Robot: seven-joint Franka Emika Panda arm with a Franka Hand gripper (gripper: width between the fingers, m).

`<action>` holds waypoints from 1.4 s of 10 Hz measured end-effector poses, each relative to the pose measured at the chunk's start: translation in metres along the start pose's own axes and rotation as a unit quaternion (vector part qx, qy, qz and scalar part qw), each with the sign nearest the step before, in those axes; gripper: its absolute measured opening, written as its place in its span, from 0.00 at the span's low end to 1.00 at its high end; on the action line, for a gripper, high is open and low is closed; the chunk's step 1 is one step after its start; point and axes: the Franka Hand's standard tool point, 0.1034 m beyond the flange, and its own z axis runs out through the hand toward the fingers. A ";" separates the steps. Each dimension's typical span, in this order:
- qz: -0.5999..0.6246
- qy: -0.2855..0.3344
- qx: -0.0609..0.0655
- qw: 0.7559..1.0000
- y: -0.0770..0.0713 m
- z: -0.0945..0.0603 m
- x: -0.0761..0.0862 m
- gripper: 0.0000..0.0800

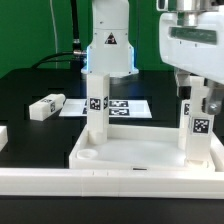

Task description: Assemble desk

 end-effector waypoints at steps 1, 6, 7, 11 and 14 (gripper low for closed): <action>-0.034 -0.001 0.000 0.999 0.000 0.000 -0.002 0.81; -0.213 0.000 -0.002 0.977 0.000 0.000 -0.001 0.81; -0.252 0.006 -0.008 0.968 0.001 0.000 -0.002 0.81; -0.389 0.016 -0.018 0.921 0.001 0.001 -0.007 0.81; -0.500 0.021 -0.025 0.865 0.000 0.001 -0.008 0.81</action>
Offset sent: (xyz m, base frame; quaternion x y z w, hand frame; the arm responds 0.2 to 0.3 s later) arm 0.0000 0.0000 0.0000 0.0000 0.0000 -0.1938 0.9810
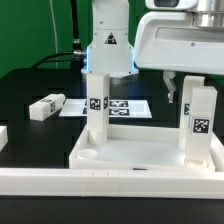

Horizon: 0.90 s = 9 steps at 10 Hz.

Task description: Assemble desk

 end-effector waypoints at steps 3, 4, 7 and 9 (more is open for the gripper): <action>-0.077 0.001 -0.002 0.997 0.001 -0.001 0.001 0.81; -0.076 0.001 -0.002 0.997 0.001 -0.001 0.001 0.70; -0.059 0.001 -0.002 0.998 0.001 0.000 0.001 0.36; -0.042 0.001 -0.002 0.999 0.001 0.000 0.001 0.36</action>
Offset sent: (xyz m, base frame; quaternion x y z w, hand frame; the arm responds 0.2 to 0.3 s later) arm 0.0000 0.0000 0.0000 0.0000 0.0000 0.0000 1.0000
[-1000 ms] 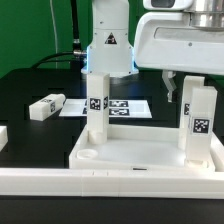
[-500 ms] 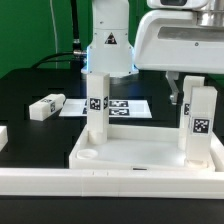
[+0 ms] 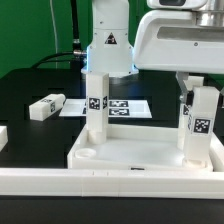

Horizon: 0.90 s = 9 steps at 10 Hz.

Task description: Assemble desk

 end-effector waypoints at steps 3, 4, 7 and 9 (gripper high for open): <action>0.110 0.000 0.001 0.994 0.000 0.000 0.000 0.36; 0.142 -0.001 0.003 0.990 0.000 0.000 0.000 0.36; 0.294 0.003 0.022 0.955 0.001 0.002 0.002 0.36; 0.370 0.001 0.026 0.929 0.001 0.002 0.002 0.36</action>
Offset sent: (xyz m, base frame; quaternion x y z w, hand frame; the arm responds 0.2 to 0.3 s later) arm 0.0000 0.0000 0.0000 0.0000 0.0000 0.1296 0.9916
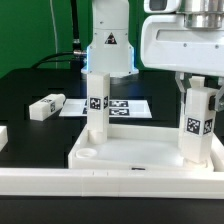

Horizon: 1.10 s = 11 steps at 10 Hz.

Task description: Assemble desk

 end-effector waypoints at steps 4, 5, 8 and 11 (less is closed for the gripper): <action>0.191 -0.009 0.006 0.982 -0.002 0.000 -0.001 0.36; 0.221 -0.011 0.007 0.975 -0.002 0.000 -0.001 0.36; 0.290 -0.013 0.007 0.957 -0.002 0.000 -0.002 0.36; 0.320 -0.014 0.006 0.947 -0.002 0.001 -0.003 0.65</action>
Offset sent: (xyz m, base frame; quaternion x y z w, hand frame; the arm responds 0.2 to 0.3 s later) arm 0.0000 -0.0009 -0.0011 -0.0010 -0.0190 0.2278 0.9735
